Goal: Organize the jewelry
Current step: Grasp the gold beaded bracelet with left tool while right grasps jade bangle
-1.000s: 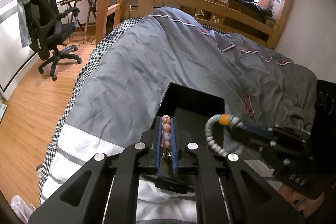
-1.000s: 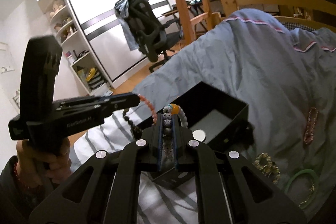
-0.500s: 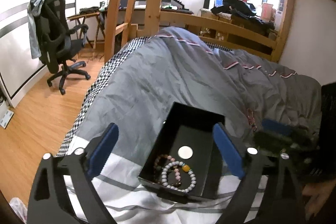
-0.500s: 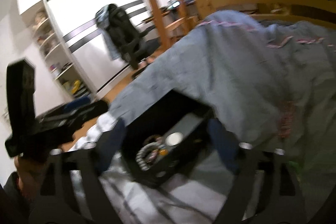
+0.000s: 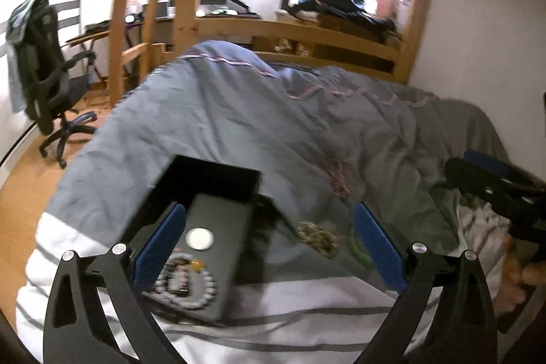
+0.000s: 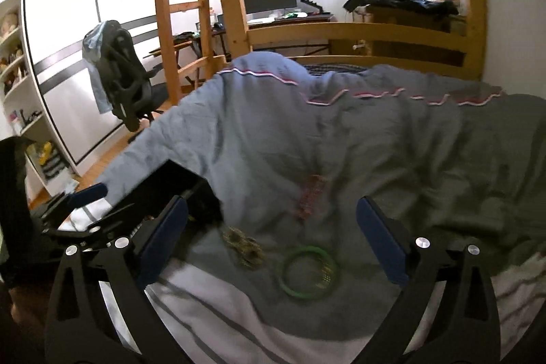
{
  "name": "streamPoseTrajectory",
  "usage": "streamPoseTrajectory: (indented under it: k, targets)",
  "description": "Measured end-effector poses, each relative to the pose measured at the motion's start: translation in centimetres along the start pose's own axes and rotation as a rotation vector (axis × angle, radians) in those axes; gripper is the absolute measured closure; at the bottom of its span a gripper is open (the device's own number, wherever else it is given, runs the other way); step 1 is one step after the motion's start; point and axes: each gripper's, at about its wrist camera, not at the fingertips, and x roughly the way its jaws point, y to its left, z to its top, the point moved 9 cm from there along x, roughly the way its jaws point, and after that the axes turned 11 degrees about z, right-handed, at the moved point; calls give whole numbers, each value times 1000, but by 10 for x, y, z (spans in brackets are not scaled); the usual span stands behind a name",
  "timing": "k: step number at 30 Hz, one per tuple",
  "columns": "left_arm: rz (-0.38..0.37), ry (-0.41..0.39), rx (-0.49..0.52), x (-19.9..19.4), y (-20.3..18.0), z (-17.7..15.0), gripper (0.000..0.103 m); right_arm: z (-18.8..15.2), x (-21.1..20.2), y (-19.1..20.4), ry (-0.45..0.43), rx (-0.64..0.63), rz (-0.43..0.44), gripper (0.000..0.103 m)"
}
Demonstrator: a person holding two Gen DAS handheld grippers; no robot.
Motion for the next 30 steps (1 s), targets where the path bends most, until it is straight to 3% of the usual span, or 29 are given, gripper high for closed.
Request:
streamPoseTrajectory:
  k: [3,10,15,18,24,30]
  targets:
    - [-25,9,17,5,-20,-5,6,-16,-13,-16,16,-17,-35,5]
    - [-29,41,80,27,-45,-19,6,-28,-7,-32,37,8,-22,7]
    - [-51,84,113,61,-59,-29,6,-60,24,-43,152,21,-9,31]
    - [-67,113,131,81,-68,-35,8,-80,45,-49,218,63,12,54]
    - [-31,114,211,102,-74,-45,13,-101,90,-63,305,136,34,62]
    - [-12,106,231,106,-76,-43,21,-120,112,-74,376,138,-21,71]
